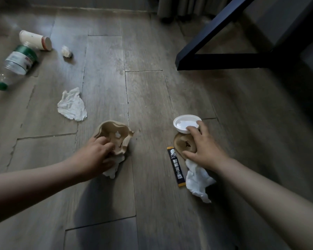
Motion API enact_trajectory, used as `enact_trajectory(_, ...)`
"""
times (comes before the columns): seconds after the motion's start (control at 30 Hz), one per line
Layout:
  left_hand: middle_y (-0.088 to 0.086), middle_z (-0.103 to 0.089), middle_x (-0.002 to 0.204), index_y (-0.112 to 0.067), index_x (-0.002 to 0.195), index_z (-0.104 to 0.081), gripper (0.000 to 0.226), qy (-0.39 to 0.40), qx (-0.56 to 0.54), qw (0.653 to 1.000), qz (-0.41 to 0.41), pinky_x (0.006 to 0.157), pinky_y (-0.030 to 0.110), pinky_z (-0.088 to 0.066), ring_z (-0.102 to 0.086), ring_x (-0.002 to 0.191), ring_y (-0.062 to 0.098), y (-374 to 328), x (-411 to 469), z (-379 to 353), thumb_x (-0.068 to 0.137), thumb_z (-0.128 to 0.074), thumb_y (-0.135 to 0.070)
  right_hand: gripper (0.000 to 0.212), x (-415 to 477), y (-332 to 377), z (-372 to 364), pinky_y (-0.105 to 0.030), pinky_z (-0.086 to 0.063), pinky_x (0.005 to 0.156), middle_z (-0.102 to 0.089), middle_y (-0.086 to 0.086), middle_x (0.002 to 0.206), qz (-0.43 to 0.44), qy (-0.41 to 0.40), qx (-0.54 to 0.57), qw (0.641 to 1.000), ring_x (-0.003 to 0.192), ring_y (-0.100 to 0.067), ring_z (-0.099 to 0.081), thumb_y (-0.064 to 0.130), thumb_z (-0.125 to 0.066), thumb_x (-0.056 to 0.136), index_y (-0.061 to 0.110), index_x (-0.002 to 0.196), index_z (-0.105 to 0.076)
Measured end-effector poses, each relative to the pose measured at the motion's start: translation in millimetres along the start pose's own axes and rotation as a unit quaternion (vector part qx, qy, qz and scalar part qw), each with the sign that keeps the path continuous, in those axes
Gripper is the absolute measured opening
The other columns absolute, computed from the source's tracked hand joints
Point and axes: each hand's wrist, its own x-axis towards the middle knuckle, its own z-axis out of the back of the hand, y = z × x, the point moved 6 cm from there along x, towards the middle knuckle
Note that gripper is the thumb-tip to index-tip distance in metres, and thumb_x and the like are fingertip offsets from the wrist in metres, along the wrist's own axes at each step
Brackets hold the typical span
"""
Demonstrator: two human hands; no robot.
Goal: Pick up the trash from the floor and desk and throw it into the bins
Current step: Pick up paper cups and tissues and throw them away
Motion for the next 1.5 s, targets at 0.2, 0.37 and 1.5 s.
enact_trajectory(0.2, 0.002, -0.032, 0.147, -0.025, 0.143, -0.034, 0.082, 0.035, 0.005, 0.999, 0.022, 0.108, 0.033, -0.037, -0.034, 0.131, 0.022, -9, -13, -5, 0.078, -0.052, -0.070, 0.122, -35, 6, -5, -0.046, -0.023, 0.114, 0.031, 0.000, 0.155, -0.069, 0.008, 0.022, 0.997, 0.147, -0.034, -0.001, 0.050, -0.077, 0.069, 0.038, 0.150, 0.013)
enact_trajectory(0.37, 0.002, -0.024, 0.151, -0.023, 0.149, -0.023, 0.093, 0.056, 0.005, 0.998, 0.030, 0.110, 0.031, -0.031, -0.027, 0.136, 0.022, -17, -15, -3, 0.075, -0.059, -0.067, 0.131, -65, 3, -20, -0.042, -0.026, 0.113, 0.009, -0.012, 0.158, -0.160, -0.002, 0.038, 0.986, 0.143, -0.038, -0.017, 0.049, -0.078, 0.068, 0.028, 0.149, 0.023)
enact_trajectory(1.5, 0.002, -0.038, 0.128, -0.023, 0.143, -0.031, 0.083, 0.081, 0.035, 0.996, 0.028, 0.091, 0.029, -0.044, -0.044, 0.108, 0.019, -20, -6, -13, 0.076, -0.066, -0.058, 0.048, -53, 38, -53, -0.036, -0.044, 0.077, -0.048, -0.006, 0.110, -0.022, -0.010, 0.054, 0.998, 0.099, -0.032, -0.056, 0.002, -0.056, 0.077, 0.015, 0.123, -0.049)
